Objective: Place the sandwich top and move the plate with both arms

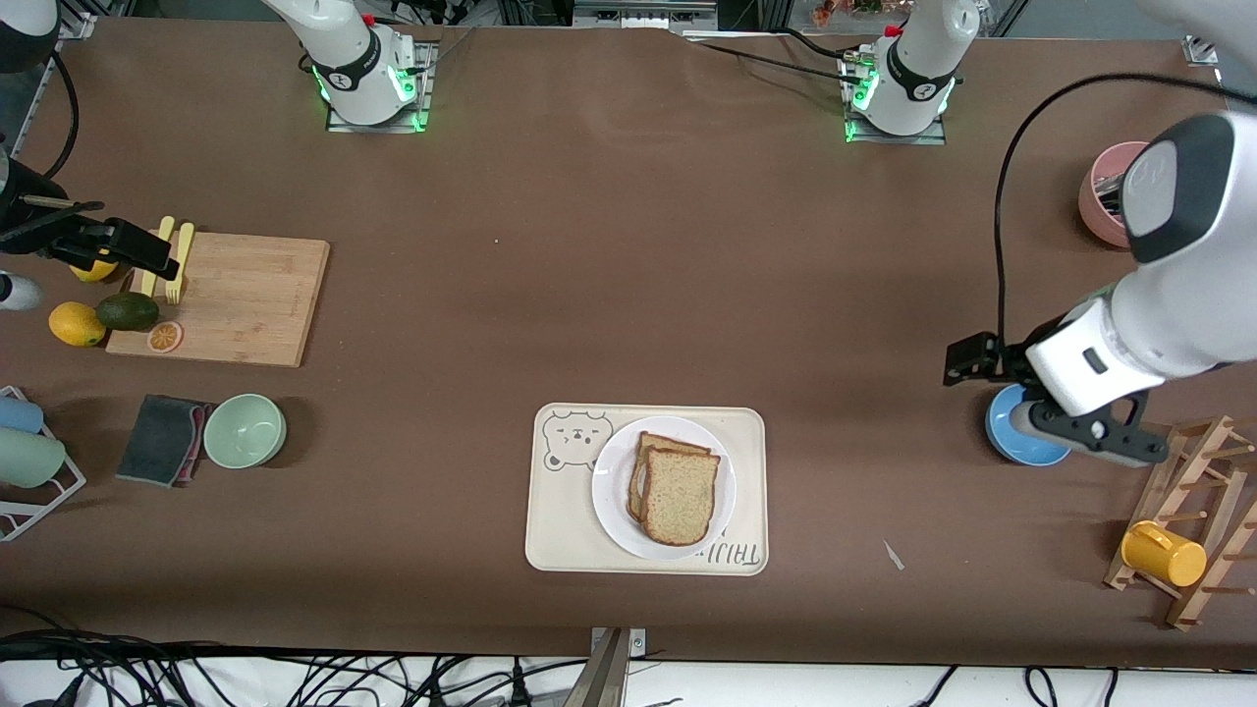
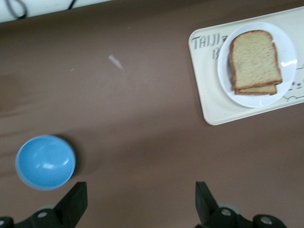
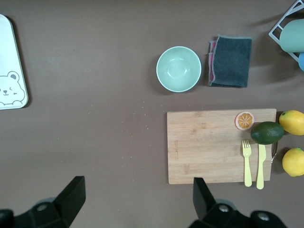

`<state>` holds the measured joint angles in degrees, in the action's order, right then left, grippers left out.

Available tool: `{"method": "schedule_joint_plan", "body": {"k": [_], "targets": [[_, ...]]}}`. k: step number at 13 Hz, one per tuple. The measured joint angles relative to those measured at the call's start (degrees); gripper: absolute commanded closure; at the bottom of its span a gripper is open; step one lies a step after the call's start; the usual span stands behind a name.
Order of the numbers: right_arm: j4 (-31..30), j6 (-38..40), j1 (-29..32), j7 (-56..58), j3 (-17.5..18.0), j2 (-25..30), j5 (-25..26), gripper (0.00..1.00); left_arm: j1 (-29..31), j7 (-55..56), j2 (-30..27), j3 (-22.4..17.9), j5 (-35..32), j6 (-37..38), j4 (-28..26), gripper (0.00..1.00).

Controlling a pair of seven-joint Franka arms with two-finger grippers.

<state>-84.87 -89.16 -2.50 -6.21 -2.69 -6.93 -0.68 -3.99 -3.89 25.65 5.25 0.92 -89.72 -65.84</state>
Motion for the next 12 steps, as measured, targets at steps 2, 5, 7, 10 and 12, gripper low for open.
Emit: {"method": "schedule_joint_plan", "body": {"k": [2, 5, 7, 10, 12], "targets": [[0.0, 0.0, 0.0, 0.0, 0.0, 0.0, 0.0, 0.00, -0.6, 2.3, -3.8, 1.6, -3.5, 3.2, -1.0, 0.00], [0.0, 0.0, 0.0, 0.0, 0.0, 0.0, 0.0, 0.00, -1.3, 3.5, -10.8, 2.2, -4.2, 4.2, -6.7, 0.00], [0.0, 0.0, 0.0, 0.0, 0.0, 0.0, 0.0, 0.00, -0.7, 3.7, -14.2, 2.0, -4.2, 3.2, -11.0, 0.00], [0.0, 0.1, 0.0, 0.0, 0.0, 0.0, 0.0, 0.00, 3.6, 3.7, -19.8, 1.7, -4.1, -4.0, -21.7, 0.00], [0.0, 0.1, 0.0, 0.0, 0.0, 0.0, 0.0, 0.00, 4.8, 3.7, -21.5, 1.6, -4.0, -6.0, -26.1, 0.00]]}}
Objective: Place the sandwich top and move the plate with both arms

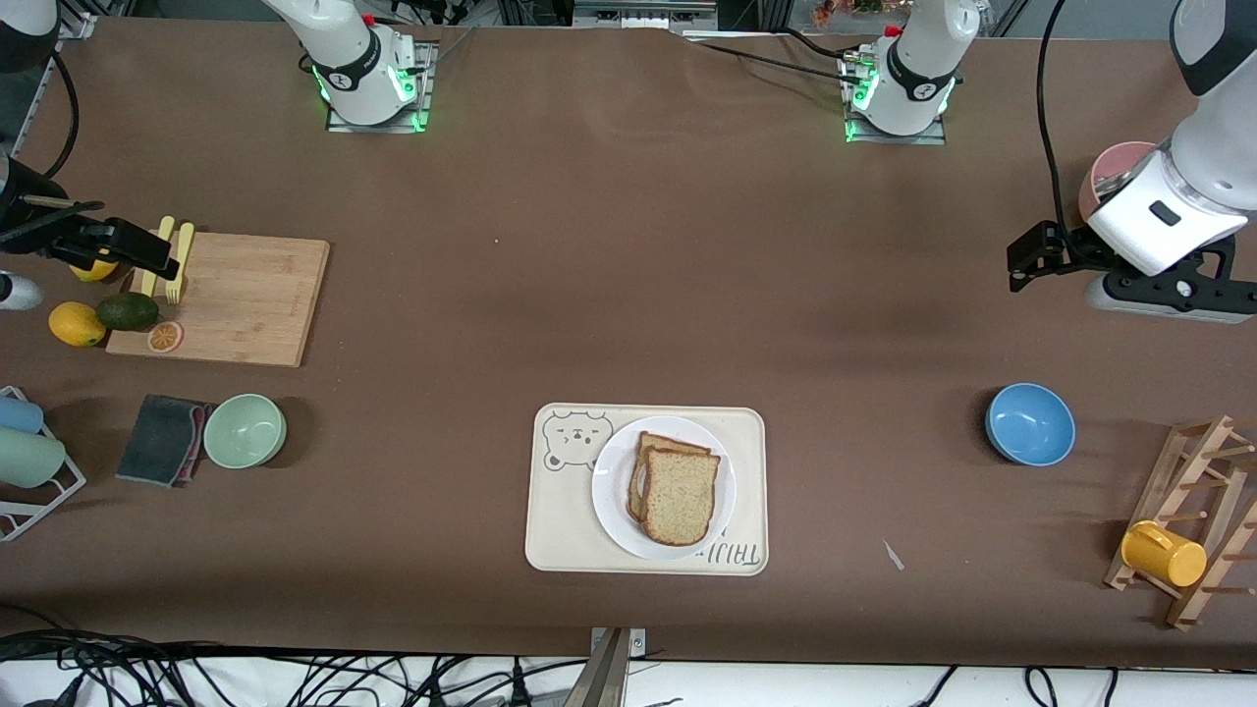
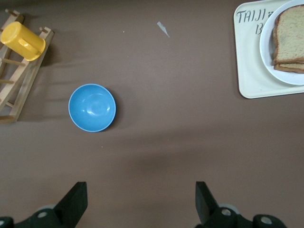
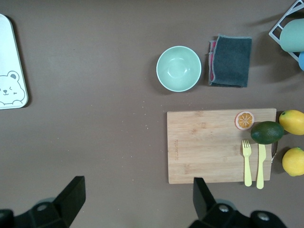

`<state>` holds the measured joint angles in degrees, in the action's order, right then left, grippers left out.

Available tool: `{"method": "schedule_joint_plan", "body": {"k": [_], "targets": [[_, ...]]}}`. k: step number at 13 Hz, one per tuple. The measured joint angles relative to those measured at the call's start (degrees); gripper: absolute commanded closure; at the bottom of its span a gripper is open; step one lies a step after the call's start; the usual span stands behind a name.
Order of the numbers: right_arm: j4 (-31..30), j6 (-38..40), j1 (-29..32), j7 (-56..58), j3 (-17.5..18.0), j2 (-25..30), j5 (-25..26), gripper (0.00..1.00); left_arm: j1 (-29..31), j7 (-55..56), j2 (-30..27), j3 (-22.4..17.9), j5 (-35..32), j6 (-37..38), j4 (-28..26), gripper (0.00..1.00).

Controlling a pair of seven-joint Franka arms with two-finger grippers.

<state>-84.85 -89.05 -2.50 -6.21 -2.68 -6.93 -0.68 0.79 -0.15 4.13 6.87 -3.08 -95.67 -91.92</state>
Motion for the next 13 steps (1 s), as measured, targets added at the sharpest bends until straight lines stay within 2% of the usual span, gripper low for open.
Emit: {"method": "schedule_joint_plan", "body": {"k": [4, 7, 13], "targets": [[0.0, 0.1, 0.0, 0.0, 0.0, 0.0, 0.0, 0.00, 0.0, 0.8, -3.5, 0.0, 1.0, -0.4, -3.2, 0.00], [0.0, 0.1, 0.0, 0.0, 0.0, 0.1, 0.0, 0.00, -0.2, 1.2, -6.2, -0.8, 4.7, -0.4, -5.3, 0.00], [0.0, 0.3, 0.0, -2.0, 0.0, 1.2, 0.0, 0.00, -0.3, 1.2, -6.3, -1.5, 5.5, 3.4, -5.6, 0.00]]}}
